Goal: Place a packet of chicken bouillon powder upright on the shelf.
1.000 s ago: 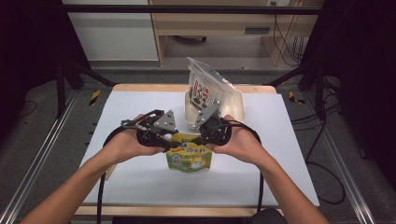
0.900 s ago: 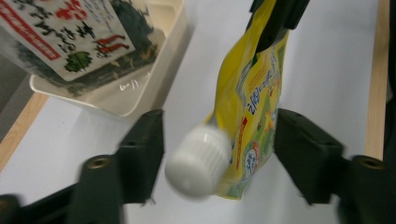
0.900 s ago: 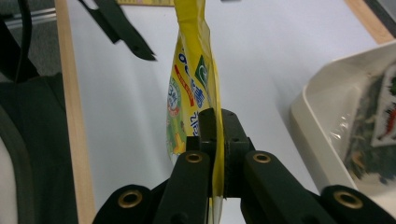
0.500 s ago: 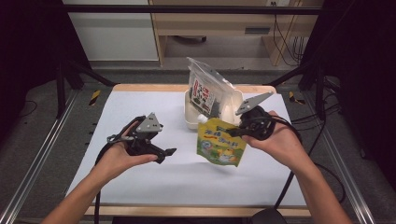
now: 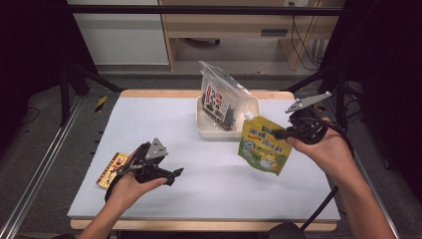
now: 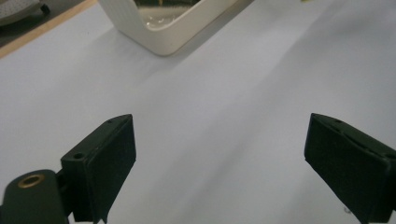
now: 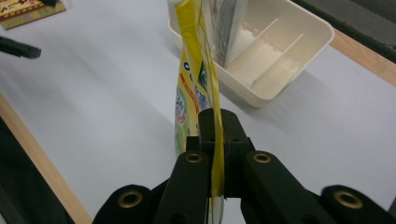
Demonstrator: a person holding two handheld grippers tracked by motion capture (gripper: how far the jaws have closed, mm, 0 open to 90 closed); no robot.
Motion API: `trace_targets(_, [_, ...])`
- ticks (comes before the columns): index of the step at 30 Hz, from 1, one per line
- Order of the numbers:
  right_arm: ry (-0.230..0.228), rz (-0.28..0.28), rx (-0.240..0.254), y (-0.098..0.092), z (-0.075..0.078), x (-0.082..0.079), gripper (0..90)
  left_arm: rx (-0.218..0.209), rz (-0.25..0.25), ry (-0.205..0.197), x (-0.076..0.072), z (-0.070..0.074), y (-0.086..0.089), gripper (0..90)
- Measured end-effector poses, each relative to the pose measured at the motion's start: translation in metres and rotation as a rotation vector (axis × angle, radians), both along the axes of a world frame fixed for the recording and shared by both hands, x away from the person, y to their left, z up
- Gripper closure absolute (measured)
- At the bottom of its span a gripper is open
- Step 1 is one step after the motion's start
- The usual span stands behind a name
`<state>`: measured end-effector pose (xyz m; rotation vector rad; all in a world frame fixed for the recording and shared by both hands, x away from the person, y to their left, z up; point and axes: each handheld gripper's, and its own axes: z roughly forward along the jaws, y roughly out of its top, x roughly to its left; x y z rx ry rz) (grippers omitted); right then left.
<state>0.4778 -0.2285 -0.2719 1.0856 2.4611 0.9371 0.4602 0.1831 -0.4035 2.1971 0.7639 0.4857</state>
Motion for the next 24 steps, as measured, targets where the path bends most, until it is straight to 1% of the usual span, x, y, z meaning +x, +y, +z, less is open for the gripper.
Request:
trace_targets(1, [-0.001,-0.012,0.001,-0.002,0.002,0.001,90.0,-0.002,0.007,0.006,0.0,-0.005,0.002,8.9])
trace_targets(3, [-0.008,-0.034,-0.003,-0.005,0.005,0.003,90.0,0.002,0.026,0.0,0.0,-0.014,0.006,9.0])
trace_targets(5, [-0.012,-0.058,-0.002,-0.006,0.009,0.004,90.0,-0.009,0.04,-0.004,-0.002,-0.021,0.01,8.9])
trace_targets(7, [-0.018,-0.08,0.005,-0.008,0.012,0.006,90.0,0.003,0.051,-0.014,-0.004,-0.025,0.014,9.0])
trace_targets(8, [-0.02,-0.089,0.009,-0.009,0.014,0.006,90.0,-0.009,0.062,-0.019,-0.006,-0.027,0.016,9.0])
trace_targets(10, [-0.017,-0.115,0.025,-0.01,0.018,0.008,90.0,-0.014,0.074,-0.026,-0.008,-0.031,0.02,9.0])
trace_targets(13, [-0.007,-0.146,0.042,-0.011,0.024,0.011,90.0,-0.014,0.078,-0.035,-0.009,-0.031,0.024,9.0])
trace_targets(15, [-0.002,-0.155,0.047,-0.012,0.027,0.012,90.0,-0.032,0.089,-0.046,-0.01,-0.029,0.027,9.0])
trace_targets(16, [0.0,-0.162,0.048,-0.012,0.029,0.013,90.0,-0.039,0.091,-0.049,-0.011,-0.029,0.028,9.0])
trace_targets(19, [-0.002,-0.186,0.047,-0.015,0.036,0.014,90.0,-0.039,0.099,-0.051,-0.01,-0.03,0.032,9.1])
trace_targets(24, [-0.008,-0.227,0.089,-0.021,0.045,0.019,90.0,-0.058,0.131,-0.047,-0.01,-0.033,0.038,9.1])
